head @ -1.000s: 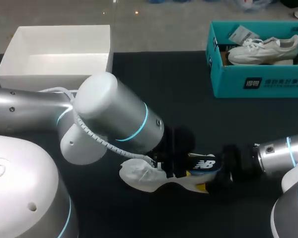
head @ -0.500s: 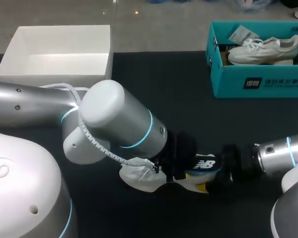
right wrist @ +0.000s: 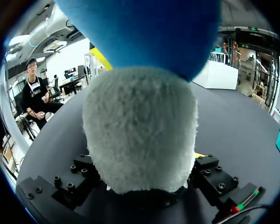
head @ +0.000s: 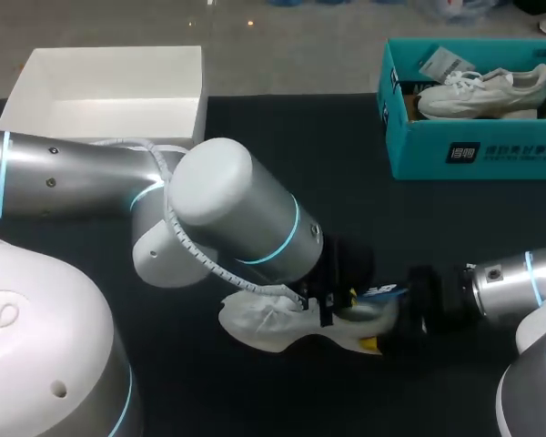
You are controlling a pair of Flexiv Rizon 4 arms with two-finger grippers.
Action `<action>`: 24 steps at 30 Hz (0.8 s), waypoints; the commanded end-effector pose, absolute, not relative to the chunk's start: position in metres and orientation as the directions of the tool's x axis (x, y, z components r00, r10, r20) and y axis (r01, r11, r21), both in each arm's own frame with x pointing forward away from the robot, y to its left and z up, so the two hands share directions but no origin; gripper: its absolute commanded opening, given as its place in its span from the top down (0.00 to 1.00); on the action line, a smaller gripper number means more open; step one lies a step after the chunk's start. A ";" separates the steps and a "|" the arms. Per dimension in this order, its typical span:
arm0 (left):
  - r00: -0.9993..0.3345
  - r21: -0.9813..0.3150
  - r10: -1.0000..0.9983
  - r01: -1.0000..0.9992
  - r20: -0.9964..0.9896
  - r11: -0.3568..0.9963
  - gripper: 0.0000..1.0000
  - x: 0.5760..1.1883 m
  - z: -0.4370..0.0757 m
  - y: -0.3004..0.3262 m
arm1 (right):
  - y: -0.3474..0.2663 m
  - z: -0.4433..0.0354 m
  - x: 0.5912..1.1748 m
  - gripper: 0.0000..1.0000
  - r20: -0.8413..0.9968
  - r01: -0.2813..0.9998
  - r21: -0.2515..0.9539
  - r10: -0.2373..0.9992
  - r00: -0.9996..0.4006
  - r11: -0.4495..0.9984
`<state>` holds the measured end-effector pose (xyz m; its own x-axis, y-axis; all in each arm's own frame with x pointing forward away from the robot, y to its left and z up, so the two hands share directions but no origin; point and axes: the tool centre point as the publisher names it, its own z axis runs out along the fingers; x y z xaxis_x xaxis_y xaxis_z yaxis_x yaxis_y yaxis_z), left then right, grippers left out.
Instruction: Take the shoe out of the shoebox, open the shoe tongue, remove and reinsert the insole, then place the shoe into the shoebox
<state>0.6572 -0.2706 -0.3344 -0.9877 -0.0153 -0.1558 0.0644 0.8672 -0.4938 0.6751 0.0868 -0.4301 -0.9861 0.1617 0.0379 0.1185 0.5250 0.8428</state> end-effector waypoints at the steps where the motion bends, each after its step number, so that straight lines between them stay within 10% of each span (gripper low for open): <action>1: -0.991 -0.534 -0.021 0.055 -0.136 0.844 1.00 0.653 -0.318 -0.258 | 0.089 -0.430 0.674 1.00 0.036 0.118 0.841 0.164 -0.986 0.528; 24: -0.989 -0.801 0.006 0.123 -0.147 0.586 1.00 0.660 -0.213 -0.308 | 0.089 -0.430 0.674 1.00 0.036 0.118 0.841 0.164 -0.986 0.528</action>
<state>0.6604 -0.3081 -0.2184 -0.9881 -0.0088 -0.1534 0.1164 0.6090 -0.7846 0.6748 0.0867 -0.4298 -0.9862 0.1614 0.0376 0.1180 0.5243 0.8434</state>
